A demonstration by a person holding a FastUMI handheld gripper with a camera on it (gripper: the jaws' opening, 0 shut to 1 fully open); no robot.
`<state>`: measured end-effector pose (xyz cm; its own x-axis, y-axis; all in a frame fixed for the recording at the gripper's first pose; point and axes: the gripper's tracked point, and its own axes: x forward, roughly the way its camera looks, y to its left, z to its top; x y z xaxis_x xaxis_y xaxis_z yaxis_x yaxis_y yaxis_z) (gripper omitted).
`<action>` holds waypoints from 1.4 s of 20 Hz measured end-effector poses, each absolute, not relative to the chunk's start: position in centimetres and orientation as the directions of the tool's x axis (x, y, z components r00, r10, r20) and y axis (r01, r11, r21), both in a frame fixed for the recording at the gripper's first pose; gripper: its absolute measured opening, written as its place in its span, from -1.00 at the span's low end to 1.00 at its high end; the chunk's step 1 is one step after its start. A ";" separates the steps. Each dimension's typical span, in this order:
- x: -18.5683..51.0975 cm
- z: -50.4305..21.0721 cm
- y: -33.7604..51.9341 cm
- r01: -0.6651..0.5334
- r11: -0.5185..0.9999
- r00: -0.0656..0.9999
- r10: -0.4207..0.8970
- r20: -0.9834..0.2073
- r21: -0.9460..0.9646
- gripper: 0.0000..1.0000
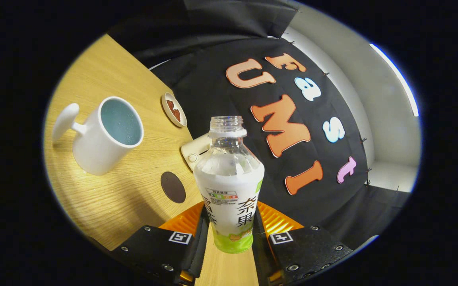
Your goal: Take the bottle from table, then pour the juice into the cup, finally place the bottle on the coaster
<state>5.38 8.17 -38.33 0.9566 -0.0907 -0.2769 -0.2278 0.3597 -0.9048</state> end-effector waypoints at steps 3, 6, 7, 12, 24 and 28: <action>6.1 -38.3 9.2 -0.248 0.253 0.959 -0.069 -0.273 -0.935 0.13; 6.3 -38.1 9.5 -0.234 0.112 0.969 -0.058 -0.241 -0.966 0.13; 6.5 -38.5 9.7 -0.239 0.084 0.968 -0.053 -0.244 -0.967 0.14; 6.4 -39.1 10.6 -0.247 -0.024 0.969 -0.024 -0.246 -0.969 0.13; 6.2 -39.1 11.6 -0.233 -0.177 0.971 0.018 -0.240 -0.956 0.13; 6.6 -39.3 11.2 -0.230 -0.201 0.971 0.019 -0.239 -0.952 0.13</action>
<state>6.62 11.19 -39.33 0.9708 0.0193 -0.2389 -0.2303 -0.2011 -0.9521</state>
